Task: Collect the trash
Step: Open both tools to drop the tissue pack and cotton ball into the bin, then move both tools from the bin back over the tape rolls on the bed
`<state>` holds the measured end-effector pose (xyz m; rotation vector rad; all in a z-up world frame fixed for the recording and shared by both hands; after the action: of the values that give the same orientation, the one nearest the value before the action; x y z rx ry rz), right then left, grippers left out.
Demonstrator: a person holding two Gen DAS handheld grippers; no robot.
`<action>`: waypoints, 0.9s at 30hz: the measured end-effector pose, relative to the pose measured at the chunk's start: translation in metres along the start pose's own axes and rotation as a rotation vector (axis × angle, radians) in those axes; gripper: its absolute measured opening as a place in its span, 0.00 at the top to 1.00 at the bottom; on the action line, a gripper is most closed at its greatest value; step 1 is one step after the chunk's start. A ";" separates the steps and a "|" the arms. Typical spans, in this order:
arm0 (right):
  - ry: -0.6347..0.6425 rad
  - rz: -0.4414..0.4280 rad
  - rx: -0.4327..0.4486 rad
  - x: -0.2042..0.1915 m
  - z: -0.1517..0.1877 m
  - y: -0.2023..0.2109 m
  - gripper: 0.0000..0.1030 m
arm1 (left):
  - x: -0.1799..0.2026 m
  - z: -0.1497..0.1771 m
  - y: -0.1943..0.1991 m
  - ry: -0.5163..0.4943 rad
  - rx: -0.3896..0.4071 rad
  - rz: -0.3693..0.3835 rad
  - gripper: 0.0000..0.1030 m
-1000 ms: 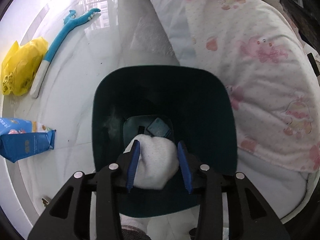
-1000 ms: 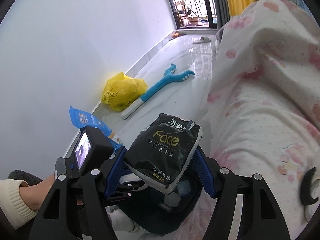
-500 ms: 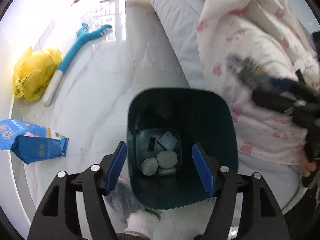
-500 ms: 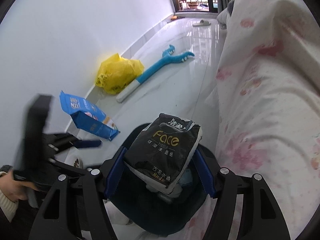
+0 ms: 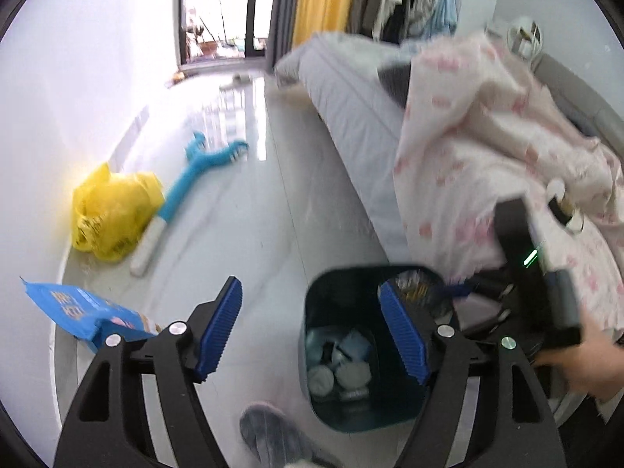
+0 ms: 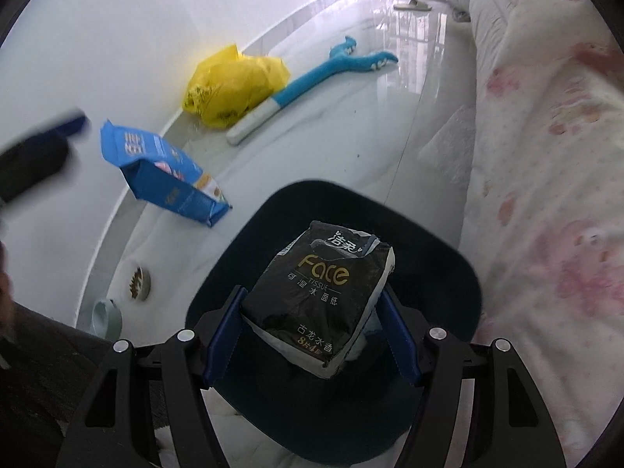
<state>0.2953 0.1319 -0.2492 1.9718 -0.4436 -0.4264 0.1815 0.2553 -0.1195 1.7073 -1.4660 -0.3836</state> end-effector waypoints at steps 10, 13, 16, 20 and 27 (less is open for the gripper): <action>0.036 0.026 -0.114 -0.013 0.010 -0.029 0.33 | 0.011 -0.026 0.045 -0.038 0.174 -0.017 0.26; 0.051 0.022 -0.148 -0.016 0.013 -0.034 0.32 | 0.018 -0.029 0.054 -0.053 0.201 -0.013 0.26; 0.068 0.027 -0.161 -0.018 0.015 -0.031 0.27 | 0.026 -0.032 0.060 -0.069 0.221 -0.004 0.26; 0.077 0.016 -0.135 -0.021 0.013 -0.019 0.21 | 0.041 -0.035 0.068 -0.096 0.259 -0.006 0.16; 0.116 0.055 -0.048 -0.025 0.008 0.014 0.21 | 0.058 -0.042 0.081 -0.091 0.296 0.028 0.14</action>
<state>0.2674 0.1318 -0.2372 1.9216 -0.4087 -0.2834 0.1724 0.2205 -0.0174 1.9188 -1.6770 -0.2397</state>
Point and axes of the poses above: each gripper's, at about its wrist camera, not at the fingertips, and y roughly against the way its jaws point, x to its right, z to its underside, the point moved 2 cm from there along -y, roughly the way its jaws point, and after that the axes turned 14 degrees about y, right-handed, at the moved point
